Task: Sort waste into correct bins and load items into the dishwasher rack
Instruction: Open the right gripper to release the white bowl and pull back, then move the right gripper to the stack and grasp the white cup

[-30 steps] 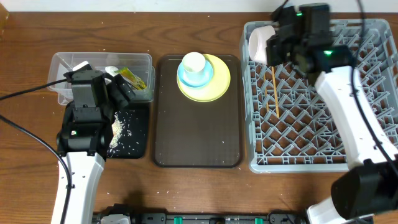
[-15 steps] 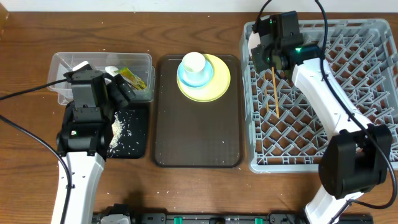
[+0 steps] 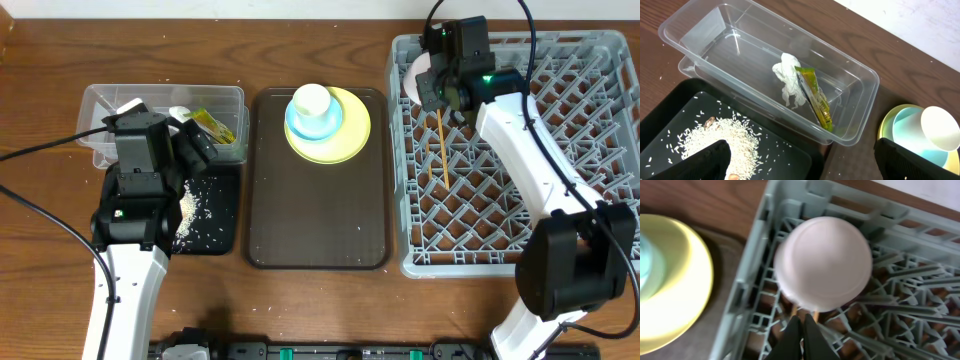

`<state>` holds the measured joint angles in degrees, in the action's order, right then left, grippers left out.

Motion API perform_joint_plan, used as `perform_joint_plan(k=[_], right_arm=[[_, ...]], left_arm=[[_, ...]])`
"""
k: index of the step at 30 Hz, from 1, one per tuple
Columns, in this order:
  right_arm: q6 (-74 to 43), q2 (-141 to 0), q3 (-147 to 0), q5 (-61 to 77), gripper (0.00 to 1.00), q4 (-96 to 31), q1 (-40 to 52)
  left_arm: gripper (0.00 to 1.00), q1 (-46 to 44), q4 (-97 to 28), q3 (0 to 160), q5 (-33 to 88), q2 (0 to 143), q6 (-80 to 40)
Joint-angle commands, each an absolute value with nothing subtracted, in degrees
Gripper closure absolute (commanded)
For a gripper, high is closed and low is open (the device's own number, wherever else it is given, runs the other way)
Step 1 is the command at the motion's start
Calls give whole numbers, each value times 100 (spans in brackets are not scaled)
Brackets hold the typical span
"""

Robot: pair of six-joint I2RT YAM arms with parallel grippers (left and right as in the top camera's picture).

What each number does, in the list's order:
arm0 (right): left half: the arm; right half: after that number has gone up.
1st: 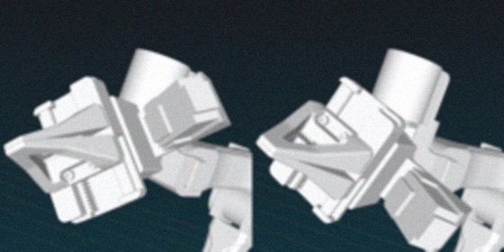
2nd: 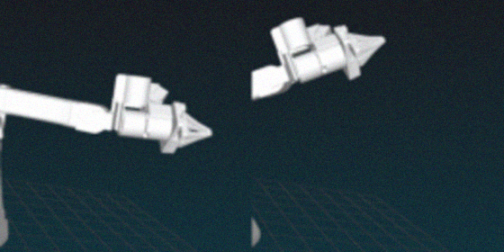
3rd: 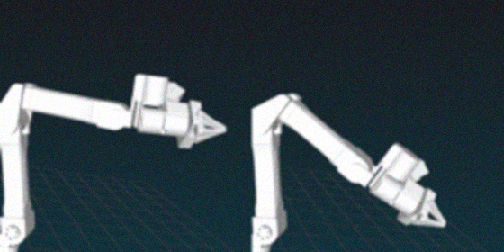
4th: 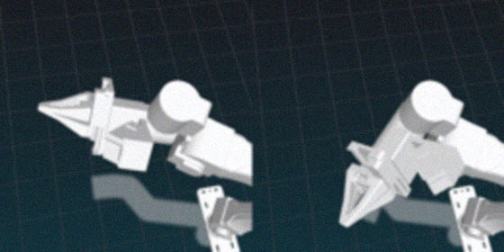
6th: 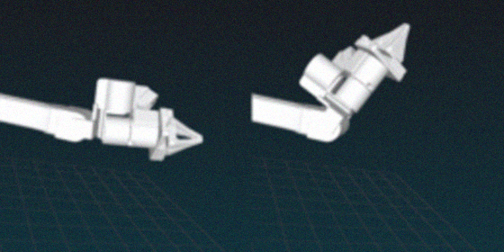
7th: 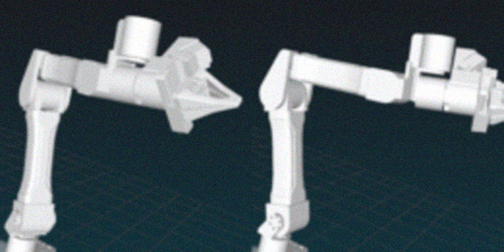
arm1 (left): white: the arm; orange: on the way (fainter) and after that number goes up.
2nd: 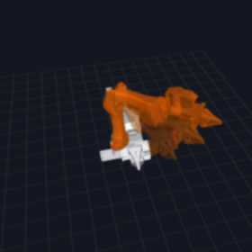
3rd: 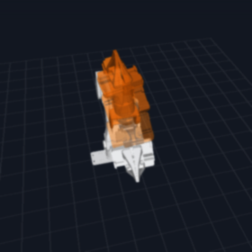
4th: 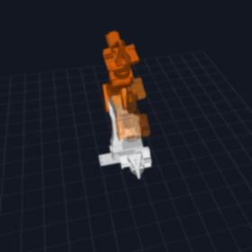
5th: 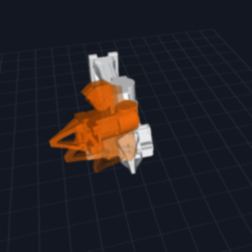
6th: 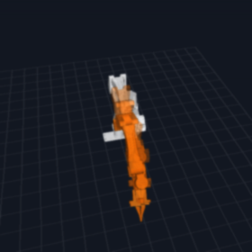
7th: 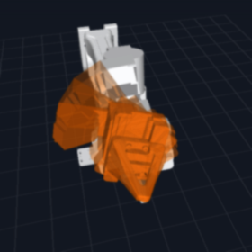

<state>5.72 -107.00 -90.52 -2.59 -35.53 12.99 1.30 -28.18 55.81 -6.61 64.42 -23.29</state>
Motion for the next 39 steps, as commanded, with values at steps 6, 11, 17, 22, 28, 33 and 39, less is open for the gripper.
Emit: perform_joint_plan(k=[6, 11, 17, 22, 28, 33, 39], right_arm=[[631, -10077, -9111, 718, 83, -3795, 1852], [775, -10097, -9107, 714, 62, -3848, 2497], [1660, -10193, -9107, 679, 63, -3747, 3328], [1944, -10416, -9105, 316, 68, -3354, 3699], [1964, -10829, -9105, 298, 58, -2746, 3795], [2198, -11284, -9105, 301, 58, -2134, 3780], [2462, -11834, -9105, 281, 47, -1553, 3778]], left_arm=[[6, 148, -2823, 5653, -714, 6440, -2255], [6, 148, -2823, 5653, -714, 6440, -2255], [6, 148, -2823, 5653, -714, 6440, -2255], [6, 148, -2823, 5653, -714, 6440, -2255], [6, 148, -2823, 5653, -714, 6440, -2255], [6, 148, -2823, 5653, -714, 6440, -2255], [6, 148, -2823, 5653, -714, 6440, -2255]])
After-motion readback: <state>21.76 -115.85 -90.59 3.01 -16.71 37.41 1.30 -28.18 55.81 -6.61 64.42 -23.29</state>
